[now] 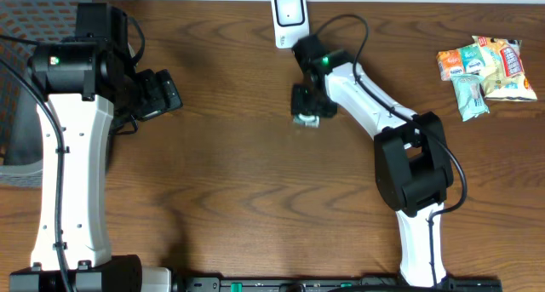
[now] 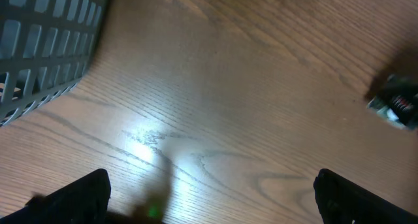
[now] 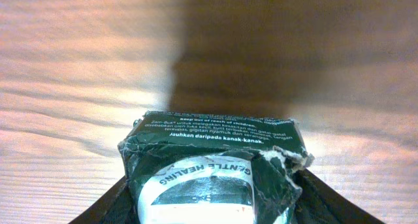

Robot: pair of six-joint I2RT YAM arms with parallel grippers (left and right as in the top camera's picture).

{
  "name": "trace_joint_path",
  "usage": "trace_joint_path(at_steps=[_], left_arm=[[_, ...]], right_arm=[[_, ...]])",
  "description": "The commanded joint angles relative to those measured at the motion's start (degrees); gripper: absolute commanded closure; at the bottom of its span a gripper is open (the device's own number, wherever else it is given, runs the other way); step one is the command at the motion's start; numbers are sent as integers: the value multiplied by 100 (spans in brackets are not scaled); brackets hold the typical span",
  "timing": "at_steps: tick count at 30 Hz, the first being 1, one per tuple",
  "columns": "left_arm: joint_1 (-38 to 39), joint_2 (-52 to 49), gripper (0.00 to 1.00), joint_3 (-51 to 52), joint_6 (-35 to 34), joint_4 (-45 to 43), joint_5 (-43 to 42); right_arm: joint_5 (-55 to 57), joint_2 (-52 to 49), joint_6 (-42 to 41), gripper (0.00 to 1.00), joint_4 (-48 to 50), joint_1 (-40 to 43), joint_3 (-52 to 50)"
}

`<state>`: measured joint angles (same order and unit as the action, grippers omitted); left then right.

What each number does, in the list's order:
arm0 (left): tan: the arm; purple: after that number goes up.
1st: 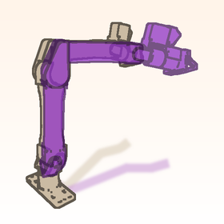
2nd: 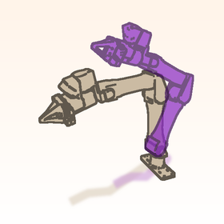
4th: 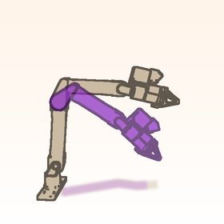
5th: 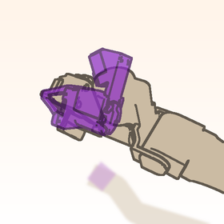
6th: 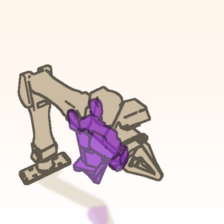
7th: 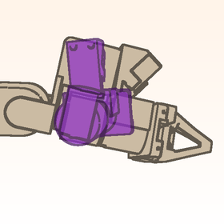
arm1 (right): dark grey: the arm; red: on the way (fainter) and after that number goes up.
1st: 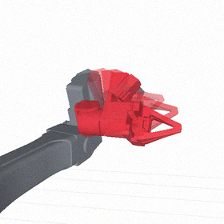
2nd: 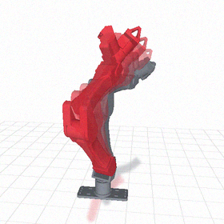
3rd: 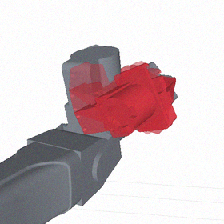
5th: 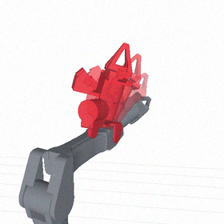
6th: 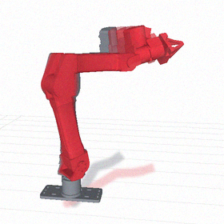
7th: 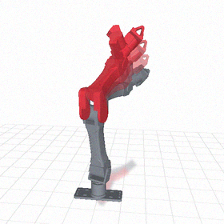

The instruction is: Scan the item barcode

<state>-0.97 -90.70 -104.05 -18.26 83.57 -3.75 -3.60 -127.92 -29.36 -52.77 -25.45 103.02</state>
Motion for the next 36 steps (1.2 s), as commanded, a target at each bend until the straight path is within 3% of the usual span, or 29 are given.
trace_joint_path(at_steps=[1,9,11,16,25,34,36], left_arm=[[-9,-13,2,26,-72,15,11],[-9,-13,2,26,-72,15,11],[-9,-13,2,26,-70,15,11],[-9,-13,2,26,-72,15,11],[-9,-13,2,26,-72,15,11],[-9,-13,2,26,-72,15,11],[-9,-13,2,26,-72,15,11]], right_arm=[[402,-17,186,47,175,-13,553],[916,-17,1040,48,2013,15,1156],[1106,-20,1145,53,2699,26,1169],[1102,-149,1189,50,3917,175,1167],[1102,-839,2015,44,6059,308,1167],[1099,-1360,2024,45,7197,310,1167],[1099,-1436,2024,42,7326,306,1167]])
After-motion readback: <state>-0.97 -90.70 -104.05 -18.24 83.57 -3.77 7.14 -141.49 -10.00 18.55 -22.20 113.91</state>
